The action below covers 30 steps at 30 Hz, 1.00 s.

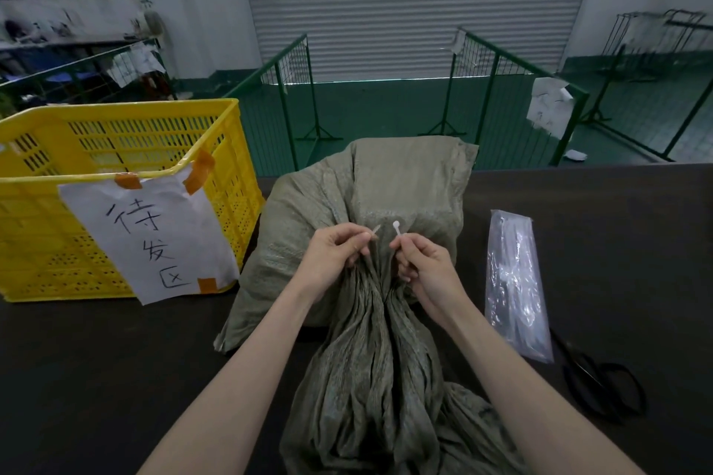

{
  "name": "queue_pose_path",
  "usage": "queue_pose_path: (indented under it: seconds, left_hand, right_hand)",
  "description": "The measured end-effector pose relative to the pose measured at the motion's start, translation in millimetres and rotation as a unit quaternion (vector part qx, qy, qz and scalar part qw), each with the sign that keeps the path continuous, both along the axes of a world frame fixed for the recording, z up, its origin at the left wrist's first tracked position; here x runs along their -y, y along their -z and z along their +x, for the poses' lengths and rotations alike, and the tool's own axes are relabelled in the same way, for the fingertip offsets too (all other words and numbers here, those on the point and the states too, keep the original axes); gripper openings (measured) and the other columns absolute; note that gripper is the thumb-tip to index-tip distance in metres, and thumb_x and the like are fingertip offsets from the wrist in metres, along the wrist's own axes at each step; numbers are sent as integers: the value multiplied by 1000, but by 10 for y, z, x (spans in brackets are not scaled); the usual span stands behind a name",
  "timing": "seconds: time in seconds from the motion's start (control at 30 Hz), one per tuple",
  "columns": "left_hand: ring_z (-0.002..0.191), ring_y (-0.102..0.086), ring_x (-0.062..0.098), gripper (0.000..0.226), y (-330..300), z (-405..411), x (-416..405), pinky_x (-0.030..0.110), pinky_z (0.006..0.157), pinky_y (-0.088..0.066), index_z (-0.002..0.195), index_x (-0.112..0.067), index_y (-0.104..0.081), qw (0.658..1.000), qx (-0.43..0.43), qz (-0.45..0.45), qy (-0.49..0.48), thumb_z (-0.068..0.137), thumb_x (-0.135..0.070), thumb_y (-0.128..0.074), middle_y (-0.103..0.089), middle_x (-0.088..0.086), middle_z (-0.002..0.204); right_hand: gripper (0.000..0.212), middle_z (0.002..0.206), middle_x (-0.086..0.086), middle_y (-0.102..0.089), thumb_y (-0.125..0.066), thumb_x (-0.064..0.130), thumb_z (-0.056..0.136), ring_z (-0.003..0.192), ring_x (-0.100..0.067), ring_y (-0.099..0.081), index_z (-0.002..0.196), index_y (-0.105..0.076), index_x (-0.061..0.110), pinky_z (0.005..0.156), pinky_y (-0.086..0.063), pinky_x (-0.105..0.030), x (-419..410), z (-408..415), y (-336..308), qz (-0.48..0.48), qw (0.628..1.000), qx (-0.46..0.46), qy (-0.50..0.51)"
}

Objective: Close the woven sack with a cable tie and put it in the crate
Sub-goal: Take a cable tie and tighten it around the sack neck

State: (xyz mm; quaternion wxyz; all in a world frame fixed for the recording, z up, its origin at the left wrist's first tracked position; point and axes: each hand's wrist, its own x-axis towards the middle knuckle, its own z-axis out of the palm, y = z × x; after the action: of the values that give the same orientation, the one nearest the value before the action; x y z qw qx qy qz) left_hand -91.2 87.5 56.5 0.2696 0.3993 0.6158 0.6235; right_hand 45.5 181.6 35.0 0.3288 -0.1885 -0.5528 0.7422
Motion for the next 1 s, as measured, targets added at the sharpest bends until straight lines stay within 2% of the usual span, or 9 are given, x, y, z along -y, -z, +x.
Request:
queue_pose_path:
  seconds: [0.13,0.3,0.4,0.53,0.7,0.8,1.0]
  left_hand:
    - [49,-40,3,21,-11,21,-7,12,50,-33,77,-15,-71,1000,22,-12,12,91,-7,-58,-59,-8,54]
    - [50,-40,4,20,-28,-5,-20,12,49,-33,77,-13,-71,999,23,-21,23,91,-7,-58,-58,-8,56]
    - [50,-40,3,19,-39,-16,-23,11,49,-33,79,-11,-69,999,24,-28,36,92,-6,-57,-58,-9,54]
    - [50,-39,3,19,-49,-33,-24,13,50,-32,79,-11,-68,998,20,-38,49,93,-7,-56,-58,-10,54]
    - [48,-39,2,20,-56,-42,-26,13,49,-32,78,-12,-68,998,12,-38,56,93,-7,-55,-57,-10,53]
    - [47,-39,1,19,-62,-34,-27,12,49,-32,79,-10,-67,997,4,-40,61,93,-6,-56,-57,-10,53]
    - [48,-44,-1,11,-62,-10,-35,10,50,-34,83,-11,-63,999,-22,-16,46,90,-4,-59,-57,-9,55]
  right_hand:
    - [29,52,1,-35,-52,15,93,48,-8,-29,68,-64,9,48,-25,-18,-57,5,-36,-3,1000,17,-17]
    - [26,50,0,-32,-62,31,83,48,-12,-26,64,-64,14,48,-21,-23,-107,25,-73,33,997,61,-33]
    - [27,50,2,-33,-61,28,87,49,-12,-26,64,-65,14,50,-20,-25,-116,18,-71,34,997,66,-32]
    - [28,52,0,-30,-58,26,87,50,-12,-24,64,-62,11,46,-24,-18,-107,23,-83,3,998,41,-37]
    - [28,53,-2,-31,-59,28,87,50,-12,-25,64,-63,12,49,-22,-21,-124,26,-81,19,997,62,-47]
    - [29,52,0,-32,-60,29,88,49,-12,-25,63,-63,16,49,-16,-27,-131,26,-87,53,992,103,-45]
    - [31,48,1,-30,-63,27,89,42,-8,-24,61,-63,12,39,-21,-15,-139,22,-156,87,979,178,-43]
